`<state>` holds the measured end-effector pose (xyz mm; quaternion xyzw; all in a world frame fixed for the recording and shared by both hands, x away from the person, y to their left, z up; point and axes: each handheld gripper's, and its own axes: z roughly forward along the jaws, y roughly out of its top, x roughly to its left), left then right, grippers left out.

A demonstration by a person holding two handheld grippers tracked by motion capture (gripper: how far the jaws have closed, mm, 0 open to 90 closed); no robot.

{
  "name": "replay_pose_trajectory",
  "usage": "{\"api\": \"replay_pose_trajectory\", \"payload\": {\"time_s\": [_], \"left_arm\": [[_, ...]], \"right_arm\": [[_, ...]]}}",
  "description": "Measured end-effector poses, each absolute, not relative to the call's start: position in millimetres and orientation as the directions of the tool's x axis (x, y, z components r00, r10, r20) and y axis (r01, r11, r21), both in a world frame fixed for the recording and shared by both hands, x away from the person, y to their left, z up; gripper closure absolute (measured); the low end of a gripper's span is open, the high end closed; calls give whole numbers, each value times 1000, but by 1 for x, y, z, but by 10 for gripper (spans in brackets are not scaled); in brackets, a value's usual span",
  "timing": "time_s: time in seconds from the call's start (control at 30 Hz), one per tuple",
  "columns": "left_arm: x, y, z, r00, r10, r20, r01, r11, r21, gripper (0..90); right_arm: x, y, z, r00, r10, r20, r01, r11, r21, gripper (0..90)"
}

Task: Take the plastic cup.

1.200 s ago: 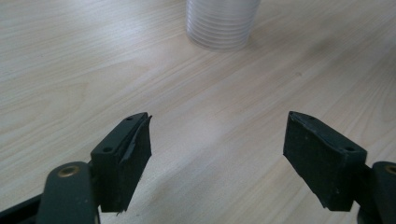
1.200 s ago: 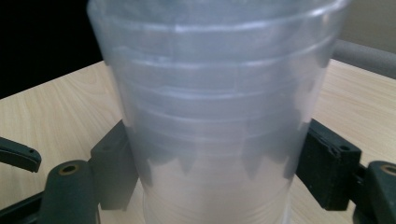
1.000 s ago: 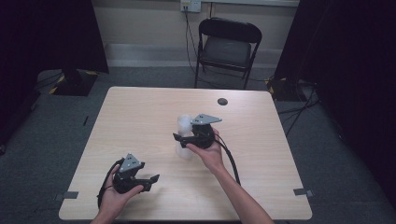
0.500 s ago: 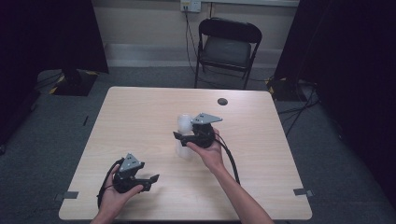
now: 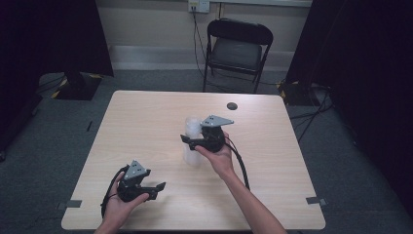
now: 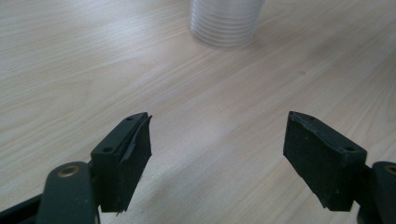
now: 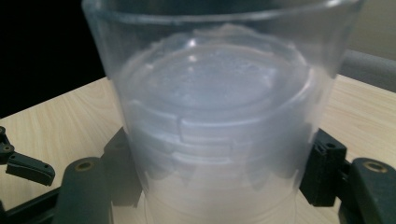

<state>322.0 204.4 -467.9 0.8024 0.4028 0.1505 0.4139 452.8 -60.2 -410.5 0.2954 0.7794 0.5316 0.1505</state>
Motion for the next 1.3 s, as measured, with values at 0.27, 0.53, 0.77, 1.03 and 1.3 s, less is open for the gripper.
{"api": "replay_pose_trajectory", "payload": {"time_s": [0.27,0.53,0.77,1.03,1.3], "left_arm": [[321,204,-468,625,774,-99,527,-325,785,233],[321,204,-468,626,773,-98,529,-329,783,233],[321,205,-468,626,773,-100,528,-327,784,232],[322,205,-468,625,774,-100,531,-328,781,233],[322,205,-468,625,774,-104,532,-325,782,232]], "right_arm": [[453,-62,-405,-778,621,97,303,234,924,305],[454,-62,-397,-780,619,95,295,229,927,304],[454,-63,-391,-776,622,107,301,216,929,304],[455,-63,-387,-778,619,106,293,207,933,308],[454,-65,-377,-773,627,98,281,199,939,309]]}}
